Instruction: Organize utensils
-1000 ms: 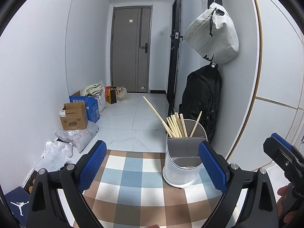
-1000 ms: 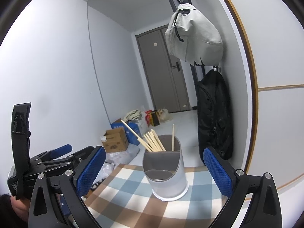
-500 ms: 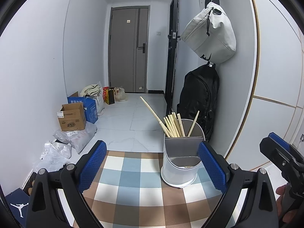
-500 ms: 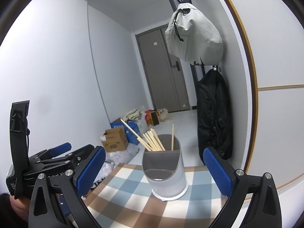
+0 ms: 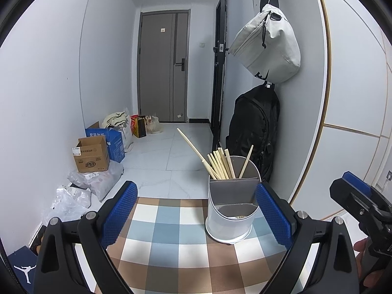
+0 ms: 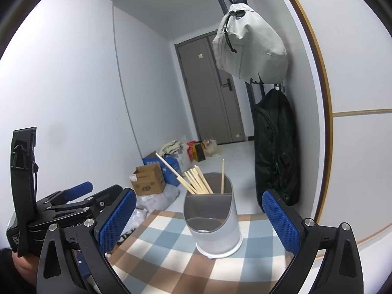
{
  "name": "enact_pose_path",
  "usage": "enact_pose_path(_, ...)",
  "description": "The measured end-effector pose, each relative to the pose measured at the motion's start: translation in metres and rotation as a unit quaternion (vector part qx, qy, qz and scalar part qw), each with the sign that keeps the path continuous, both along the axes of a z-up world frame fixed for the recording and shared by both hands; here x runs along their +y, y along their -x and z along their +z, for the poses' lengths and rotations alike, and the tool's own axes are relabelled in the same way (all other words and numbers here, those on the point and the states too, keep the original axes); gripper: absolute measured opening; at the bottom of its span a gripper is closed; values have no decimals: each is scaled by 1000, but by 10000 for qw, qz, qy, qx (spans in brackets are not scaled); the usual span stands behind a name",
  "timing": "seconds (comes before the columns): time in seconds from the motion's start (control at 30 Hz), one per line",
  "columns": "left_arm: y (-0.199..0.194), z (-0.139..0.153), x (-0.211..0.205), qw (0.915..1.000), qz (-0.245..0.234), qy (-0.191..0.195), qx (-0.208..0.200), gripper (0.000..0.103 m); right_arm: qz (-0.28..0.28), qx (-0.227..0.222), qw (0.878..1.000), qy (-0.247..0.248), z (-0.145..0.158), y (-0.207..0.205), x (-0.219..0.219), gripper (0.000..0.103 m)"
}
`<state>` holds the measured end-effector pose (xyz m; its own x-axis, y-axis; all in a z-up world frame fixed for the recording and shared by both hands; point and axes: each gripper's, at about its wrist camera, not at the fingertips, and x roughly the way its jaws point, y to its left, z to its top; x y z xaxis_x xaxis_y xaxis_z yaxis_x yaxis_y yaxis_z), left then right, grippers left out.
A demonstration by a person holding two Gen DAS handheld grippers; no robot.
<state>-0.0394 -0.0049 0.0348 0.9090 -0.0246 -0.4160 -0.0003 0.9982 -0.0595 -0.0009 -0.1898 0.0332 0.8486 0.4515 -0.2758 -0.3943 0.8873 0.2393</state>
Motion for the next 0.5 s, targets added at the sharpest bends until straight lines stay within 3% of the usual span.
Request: enact_pose_path(0.5, -1, -2, -2, 10000, -19, -5, 7, 95, -16, 1, 10000, -4, 2, -1, -1, 103)
